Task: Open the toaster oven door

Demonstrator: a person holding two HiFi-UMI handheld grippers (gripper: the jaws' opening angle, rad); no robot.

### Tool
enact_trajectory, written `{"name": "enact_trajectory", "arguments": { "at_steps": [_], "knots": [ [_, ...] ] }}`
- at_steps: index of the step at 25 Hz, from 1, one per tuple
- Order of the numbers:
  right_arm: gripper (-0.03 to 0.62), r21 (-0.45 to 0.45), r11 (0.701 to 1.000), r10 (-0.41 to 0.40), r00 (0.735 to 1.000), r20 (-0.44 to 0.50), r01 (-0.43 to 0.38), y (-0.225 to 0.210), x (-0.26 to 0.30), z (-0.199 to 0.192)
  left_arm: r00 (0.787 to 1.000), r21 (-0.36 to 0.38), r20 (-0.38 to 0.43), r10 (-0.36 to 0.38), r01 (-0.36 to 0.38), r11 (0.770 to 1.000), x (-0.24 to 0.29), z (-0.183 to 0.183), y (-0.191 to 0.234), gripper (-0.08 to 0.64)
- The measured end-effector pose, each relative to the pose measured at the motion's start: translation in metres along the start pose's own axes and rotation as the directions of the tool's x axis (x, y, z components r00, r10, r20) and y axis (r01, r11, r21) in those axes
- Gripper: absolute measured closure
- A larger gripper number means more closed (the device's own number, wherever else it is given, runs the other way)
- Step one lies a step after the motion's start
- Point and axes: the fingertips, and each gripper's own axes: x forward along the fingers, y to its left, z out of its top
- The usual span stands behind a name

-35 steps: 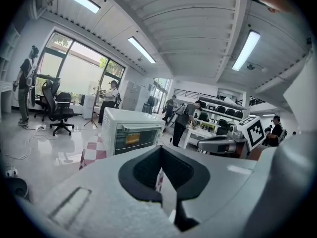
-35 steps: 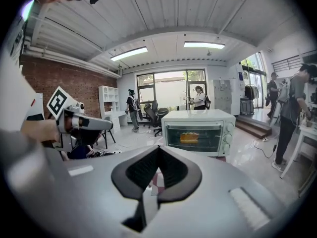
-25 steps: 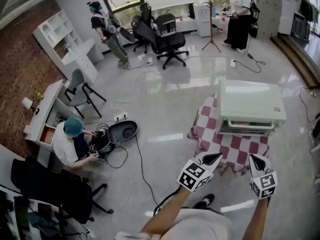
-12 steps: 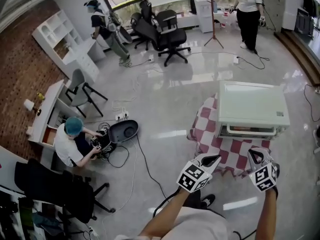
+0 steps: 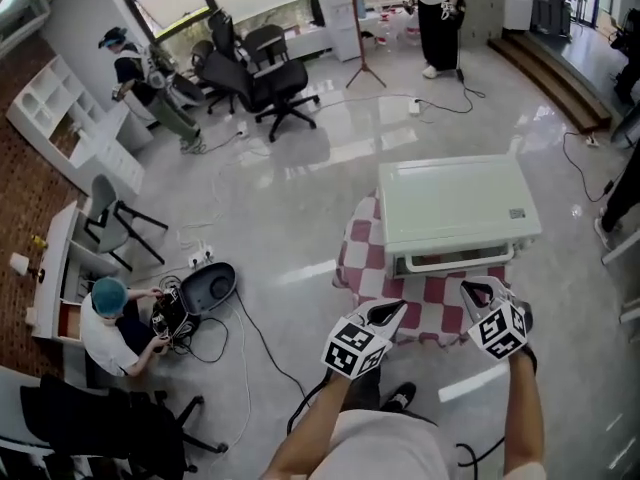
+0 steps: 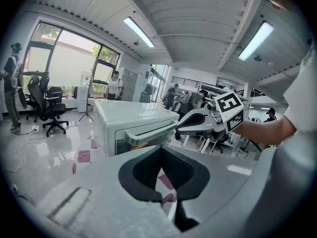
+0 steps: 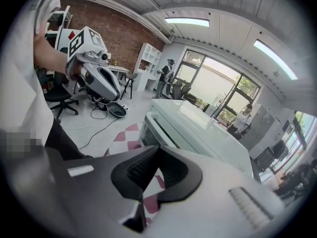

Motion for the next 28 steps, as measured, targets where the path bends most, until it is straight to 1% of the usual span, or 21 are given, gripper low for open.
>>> {"name": "enact_trajectory", "arguments": {
  "at_steps": [2, 6, 7, 8, 9, 10, 11, 12, 14, 18, 20, 22, 25, 26, 28],
  "knots": [
    [0.588, 0.048, 0.999, -0.018, 1.000, 0.004, 0.018, -0.005, 0.000, -0.005, 1.000, -0.007, 0.009, -0.014, 0.014, 1.000, 0.005, 0.004, -0.004, 0.558],
    [0.588, 0.067, 0.998, -0.022, 1.000, 0.003, 0.022, -0.010, 0.013, -0.009, 0.999, -0.014, 0.013, -0.031, 0.032, 0.999, 0.010, 0.000, -0.011, 0.558],
    [0.588, 0.101, 0.994, -0.032, 0.999, 0.013, 0.030, -0.014, 0.014, -0.007, 0.999, -0.018, 0.014, -0.033, 0.033, 0.999, 0.010, -0.002, -0.013, 0.558],
    [0.588, 0.164, 0.985, -0.050, 0.998, 0.029, 0.044, -0.021, 0.015, -0.005, 0.999, -0.025, 0.016, -0.033, 0.033, 0.999, 0.010, -0.004, -0.015, 0.558],
    [0.588, 0.248, 0.967, -0.076, 0.996, 0.045, 0.062, -0.029, 0.015, -0.002, 0.999, -0.032, 0.018, -0.031, 0.032, 0.999, 0.008, -0.005, -0.017, 0.558],
    [0.588, 0.335, 0.939, -0.104, 0.993, 0.059, 0.079, -0.038, 0.014, 0.001, 0.999, -0.037, 0.020, -0.029, 0.029, 0.999, 0.006, -0.006, -0.019, 0.558],
    [0.588, 0.403, 0.910, -0.130, 0.989, 0.067, 0.092, -0.046, 0.014, 0.004, 0.999, -0.040, 0.020, -0.027, 0.028, 0.999, 0.005, -0.007, -0.020, 0.558],
    [0.588, 0.445, 0.889, -0.151, 0.987, 0.063, 0.107, -0.053, 0.014, 0.005, 0.999, -0.040, 0.020, -0.027, 0.028, 0.999, 0.004, -0.007, -0.021, 0.558],
    [0.588, 0.470, 0.871, -0.175, 0.984, 0.029, 0.141, -0.062, 0.019, 0.004, 0.999, -0.042, 0.024, -0.024, 0.025, 0.999, 0.002, -0.006, -0.022, 0.558],
    [0.588, 0.530, 0.832, -0.168, 0.985, -0.042, 0.164, -0.068, 0.036, -0.004, 0.999, -0.049, 0.046, -0.002, 0.005, 0.999, -0.004, -0.004, -0.018, 0.558],
    [0.588, 0.543, 0.819, -0.172, 0.982, -0.073, 0.184, -0.073, 0.041, -0.010, 0.998, -0.049, 0.055, 0.002, 0.001, 0.999, -0.004, -0.002, -0.016, 0.558],
    [0.588, 0.572, 0.802, -0.161, 0.984, -0.073, 0.173, -0.075, 0.043, -0.012, 0.998, -0.046, 0.056, 0.003, -0.001, 0.999, -0.005, -0.001, -0.017, 0.558],
    [0.588, 0.650, 0.747, -0.147, 0.988, -0.043, 0.139, -0.073, 0.043, -0.014, 0.999, -0.041, 0.055, 0.001, 0.001, 0.999, -0.007, -0.002, -0.019, 0.558],
    [0.588, 0.664, 0.735, -0.145, 0.989, -0.042, 0.136, -0.072, 0.042, -0.014, 0.998, -0.040, 0.056, 0.002, 0.001, 0.999, -0.008, -0.002, -0.019, 0.558],
    [0.588, 0.675, 0.726, -0.136, 0.989, -0.051, 0.135, -0.069, 0.044, -0.015, 0.998, -0.042, 0.057, 0.002, 0.000, 0.999, -0.009, -0.003, -0.018, 0.558]
  ]
}}
